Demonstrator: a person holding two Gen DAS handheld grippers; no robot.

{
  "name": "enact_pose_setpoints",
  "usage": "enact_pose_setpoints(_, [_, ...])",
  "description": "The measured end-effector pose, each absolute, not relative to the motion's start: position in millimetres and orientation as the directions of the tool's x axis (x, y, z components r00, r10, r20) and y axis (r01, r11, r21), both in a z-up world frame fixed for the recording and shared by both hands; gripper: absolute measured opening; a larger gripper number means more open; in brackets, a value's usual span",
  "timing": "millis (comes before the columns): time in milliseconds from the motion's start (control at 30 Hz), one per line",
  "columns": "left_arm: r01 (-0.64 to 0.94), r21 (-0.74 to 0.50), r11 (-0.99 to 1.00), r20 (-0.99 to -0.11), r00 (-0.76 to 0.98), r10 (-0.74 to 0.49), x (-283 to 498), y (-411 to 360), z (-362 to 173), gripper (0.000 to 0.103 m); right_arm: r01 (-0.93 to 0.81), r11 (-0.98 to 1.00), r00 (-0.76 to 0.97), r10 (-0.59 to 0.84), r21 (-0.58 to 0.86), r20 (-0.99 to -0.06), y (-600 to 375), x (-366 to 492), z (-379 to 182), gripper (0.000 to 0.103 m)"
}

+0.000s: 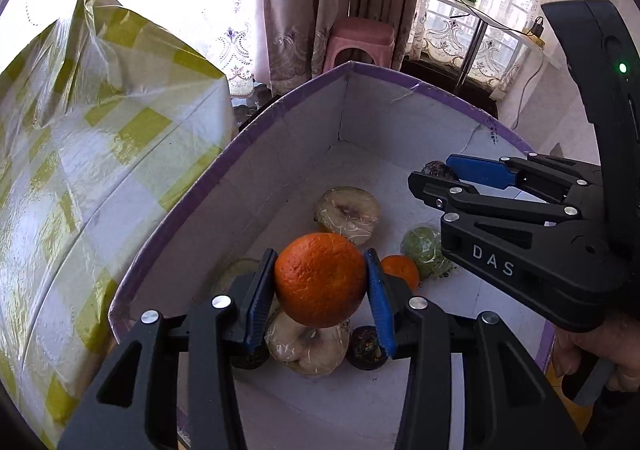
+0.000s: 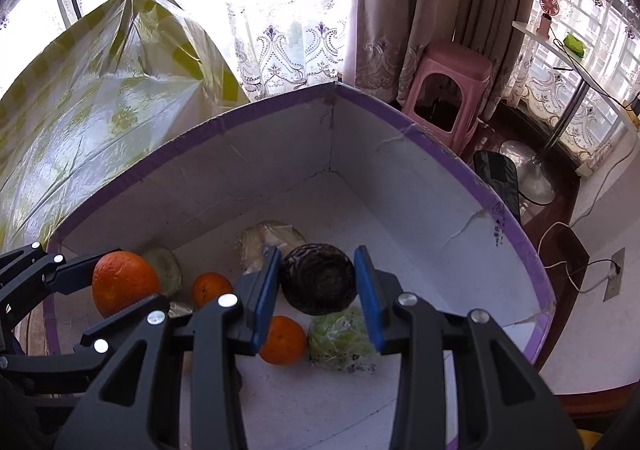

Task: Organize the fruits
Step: 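Open both tools to drop the tangerine and dark fruit into the box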

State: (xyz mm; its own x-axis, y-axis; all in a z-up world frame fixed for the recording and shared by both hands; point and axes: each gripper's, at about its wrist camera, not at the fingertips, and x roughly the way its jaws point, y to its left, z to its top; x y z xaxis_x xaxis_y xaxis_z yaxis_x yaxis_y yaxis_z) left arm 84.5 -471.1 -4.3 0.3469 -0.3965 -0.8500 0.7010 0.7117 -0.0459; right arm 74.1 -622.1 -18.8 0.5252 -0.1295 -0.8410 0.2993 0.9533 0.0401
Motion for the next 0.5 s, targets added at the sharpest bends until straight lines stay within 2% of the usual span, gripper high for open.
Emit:
enact_pose_setpoints(233, [0.711,-0.063,0.701,-0.863,0.313,-0.395,86.6,-477.7,-15.0,0.042,0.297,0.954,0.517,-0.118,0.048,-0.848,-623.6,76.6,-21.4,0.039])
enact_pose_setpoints(300, [0.708,-0.059,0.703,-0.867,0.313,-0.388,86.8,-479.0,-16.4,0.043,0.299,0.953,0.516,-0.119,0.048,-0.848,-623.8,76.1,-21.3,0.045])
enact_pose_setpoints(333, [0.708,-0.059,0.704,-0.868,0.312,-0.386,87.9,-478.8,-16.6,0.044,0.301,0.952,0.518,-0.12,0.049,-0.847,-624.1,75.4,-20.9,0.048])
enact_pose_setpoints(433, [0.704,-0.056,0.708,-0.853,0.335,-0.4,86.7,-477.1,-11.0,0.064,0.307,0.951,0.52,-0.127,0.046,-0.845,-624.4,74.0,-19.4,0.054])
enact_pose_setpoints(500, [0.706,-0.056,0.706,-0.847,0.341,-0.408,85.4,-476.5,-7.1,0.066,0.308,0.951,0.518,-0.132,0.04,-0.845,-624.6,73.6,-19.3,0.057])
